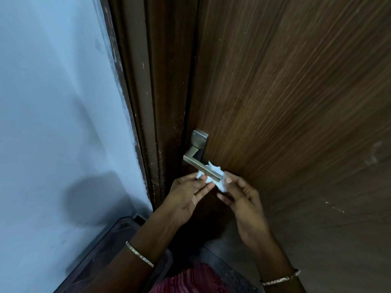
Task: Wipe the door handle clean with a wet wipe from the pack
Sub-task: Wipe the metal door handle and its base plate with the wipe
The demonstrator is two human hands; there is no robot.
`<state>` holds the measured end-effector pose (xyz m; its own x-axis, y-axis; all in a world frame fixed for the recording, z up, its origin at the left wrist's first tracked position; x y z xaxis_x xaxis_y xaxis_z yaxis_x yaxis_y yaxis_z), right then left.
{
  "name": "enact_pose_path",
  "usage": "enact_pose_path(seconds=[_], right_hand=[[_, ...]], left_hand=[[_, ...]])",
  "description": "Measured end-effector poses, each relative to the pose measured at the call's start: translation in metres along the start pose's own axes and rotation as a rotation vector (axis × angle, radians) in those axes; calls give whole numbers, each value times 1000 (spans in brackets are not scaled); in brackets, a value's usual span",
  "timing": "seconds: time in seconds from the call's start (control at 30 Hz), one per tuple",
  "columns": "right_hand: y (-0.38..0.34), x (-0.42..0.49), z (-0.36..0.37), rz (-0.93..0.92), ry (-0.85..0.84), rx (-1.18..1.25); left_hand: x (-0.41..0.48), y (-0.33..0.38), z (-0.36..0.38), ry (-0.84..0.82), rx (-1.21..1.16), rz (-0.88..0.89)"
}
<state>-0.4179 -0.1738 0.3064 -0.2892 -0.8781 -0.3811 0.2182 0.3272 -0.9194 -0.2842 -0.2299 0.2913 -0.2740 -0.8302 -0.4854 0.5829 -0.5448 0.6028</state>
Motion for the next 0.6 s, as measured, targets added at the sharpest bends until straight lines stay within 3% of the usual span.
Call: enact_pose_path(seconds=[0.13, 0.33, 0.47, 0.6], right_hand=[[-5, -1, 10, 198, -150, 235], [-5, 1, 6, 238, -143, 235], [0, -4, 5, 137, -64, 260], [2, -10, 3, -103, 165, 82]], left_hand=[[-7, -9, 6, -63, 46, 3], [-12, -6, 4, -132, 129, 13], [-16, 0, 2, -217, 243, -50], [-20, 16, -4, -279, 501, -96]])
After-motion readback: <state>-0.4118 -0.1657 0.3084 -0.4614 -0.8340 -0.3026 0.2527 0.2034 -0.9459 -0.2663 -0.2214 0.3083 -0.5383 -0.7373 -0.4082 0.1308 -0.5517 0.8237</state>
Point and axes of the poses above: each hand's wrist, its own x-axis towards the middle knuckle, its own z-axis out of the palm, y = z × x, the point moved 3 cm from there along x, towards the middle knuckle, and after that the axes turned 5 degrees about z, right-handed, at the moved point
